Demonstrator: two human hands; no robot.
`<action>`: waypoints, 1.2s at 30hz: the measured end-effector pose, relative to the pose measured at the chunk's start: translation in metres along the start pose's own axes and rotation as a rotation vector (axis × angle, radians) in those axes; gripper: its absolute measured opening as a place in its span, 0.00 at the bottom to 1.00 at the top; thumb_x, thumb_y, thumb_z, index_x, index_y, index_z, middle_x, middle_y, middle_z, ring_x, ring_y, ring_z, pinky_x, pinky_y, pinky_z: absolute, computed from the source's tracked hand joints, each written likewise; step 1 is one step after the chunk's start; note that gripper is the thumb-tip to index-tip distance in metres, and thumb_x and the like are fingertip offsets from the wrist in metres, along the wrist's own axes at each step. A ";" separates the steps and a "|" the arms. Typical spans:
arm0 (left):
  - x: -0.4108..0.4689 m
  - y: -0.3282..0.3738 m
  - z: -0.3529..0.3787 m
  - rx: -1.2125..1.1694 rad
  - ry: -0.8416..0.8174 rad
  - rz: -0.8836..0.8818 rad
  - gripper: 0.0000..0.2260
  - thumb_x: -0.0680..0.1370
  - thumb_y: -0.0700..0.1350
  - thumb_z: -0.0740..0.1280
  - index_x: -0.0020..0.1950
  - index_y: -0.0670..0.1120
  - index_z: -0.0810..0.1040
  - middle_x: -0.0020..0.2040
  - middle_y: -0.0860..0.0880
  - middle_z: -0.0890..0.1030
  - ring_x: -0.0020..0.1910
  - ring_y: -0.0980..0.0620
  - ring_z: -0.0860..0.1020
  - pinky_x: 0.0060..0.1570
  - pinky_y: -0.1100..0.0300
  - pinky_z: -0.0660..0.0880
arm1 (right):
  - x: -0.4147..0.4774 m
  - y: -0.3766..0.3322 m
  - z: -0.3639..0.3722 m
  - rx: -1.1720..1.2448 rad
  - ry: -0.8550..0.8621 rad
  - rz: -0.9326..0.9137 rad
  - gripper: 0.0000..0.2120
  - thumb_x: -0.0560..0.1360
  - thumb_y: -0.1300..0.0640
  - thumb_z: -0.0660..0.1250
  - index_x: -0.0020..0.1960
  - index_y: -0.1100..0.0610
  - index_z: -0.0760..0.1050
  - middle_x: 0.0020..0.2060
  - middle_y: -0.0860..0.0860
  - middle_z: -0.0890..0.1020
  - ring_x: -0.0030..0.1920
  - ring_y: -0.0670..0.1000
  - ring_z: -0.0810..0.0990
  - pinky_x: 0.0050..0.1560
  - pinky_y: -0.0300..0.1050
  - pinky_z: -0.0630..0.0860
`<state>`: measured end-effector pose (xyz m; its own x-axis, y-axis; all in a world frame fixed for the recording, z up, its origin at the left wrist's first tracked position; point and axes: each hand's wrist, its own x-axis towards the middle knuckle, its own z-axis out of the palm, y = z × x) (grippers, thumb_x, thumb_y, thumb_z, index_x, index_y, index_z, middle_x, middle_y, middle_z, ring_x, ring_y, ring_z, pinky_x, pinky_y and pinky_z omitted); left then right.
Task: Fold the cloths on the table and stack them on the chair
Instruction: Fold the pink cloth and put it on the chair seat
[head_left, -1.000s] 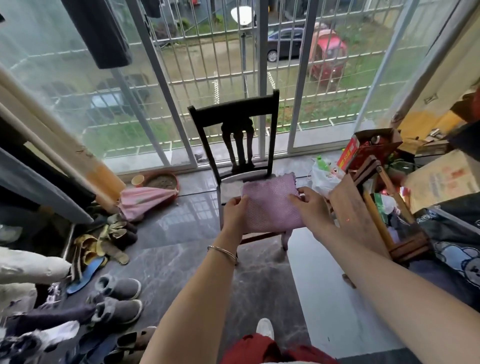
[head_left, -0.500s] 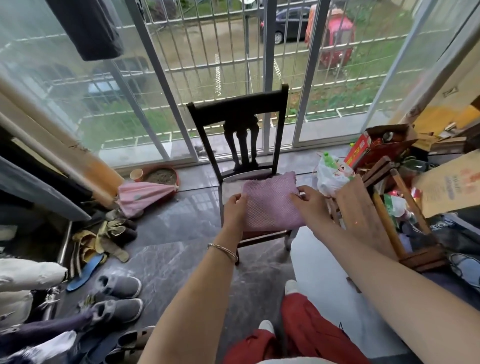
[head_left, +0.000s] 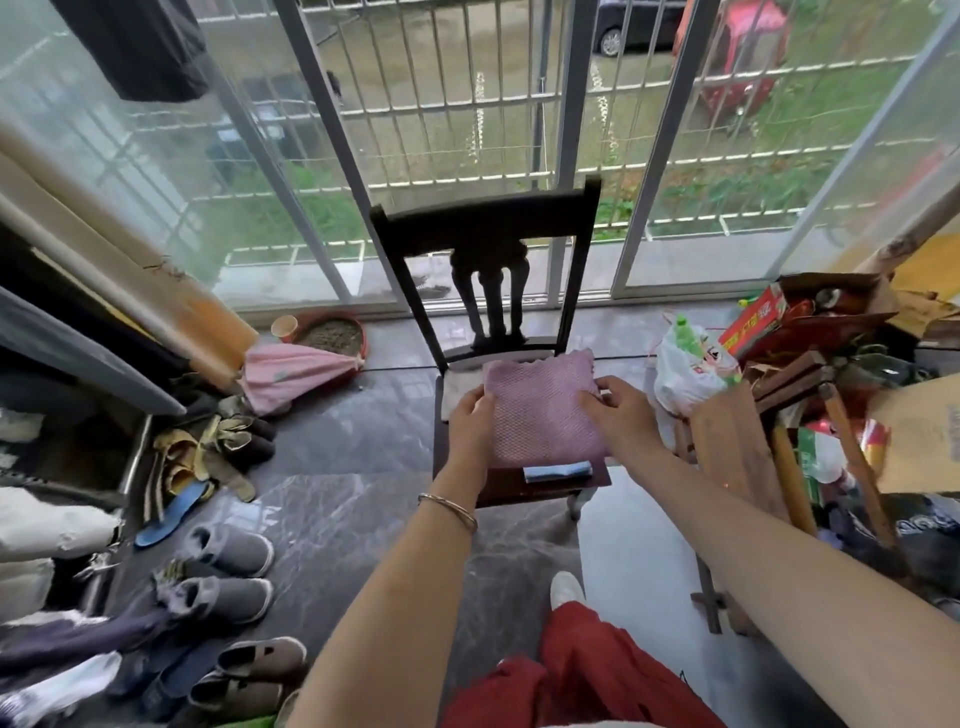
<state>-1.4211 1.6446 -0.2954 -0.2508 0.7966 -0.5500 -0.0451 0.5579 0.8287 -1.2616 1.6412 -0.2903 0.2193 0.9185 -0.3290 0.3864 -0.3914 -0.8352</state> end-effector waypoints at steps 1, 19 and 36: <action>0.003 0.001 0.005 0.008 0.012 0.008 0.15 0.81 0.47 0.58 0.65 0.45 0.73 0.54 0.48 0.76 0.43 0.56 0.73 0.38 0.65 0.69 | 0.006 0.001 -0.002 -0.006 -0.009 0.007 0.11 0.77 0.55 0.63 0.55 0.61 0.75 0.48 0.56 0.79 0.50 0.58 0.77 0.54 0.54 0.74; 0.070 -0.026 0.047 0.024 0.070 -0.088 0.12 0.80 0.46 0.59 0.60 0.46 0.75 0.52 0.49 0.77 0.50 0.52 0.75 0.44 0.63 0.72 | 0.086 0.045 0.009 -0.022 -0.091 0.087 0.04 0.76 0.56 0.63 0.46 0.57 0.73 0.41 0.53 0.77 0.42 0.53 0.72 0.43 0.43 0.66; 0.181 -0.112 0.067 0.121 0.015 -0.111 0.11 0.79 0.46 0.59 0.58 0.45 0.76 0.49 0.50 0.78 0.46 0.54 0.74 0.41 0.64 0.70 | 0.165 0.132 0.067 -0.124 -0.104 0.204 0.11 0.78 0.54 0.61 0.47 0.61 0.76 0.42 0.55 0.78 0.44 0.56 0.74 0.42 0.45 0.67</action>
<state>-1.3965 1.7422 -0.4951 -0.2655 0.7255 -0.6350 0.0433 0.6669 0.7439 -1.2344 1.7446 -0.4848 0.2133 0.8184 -0.5337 0.4520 -0.5669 -0.6887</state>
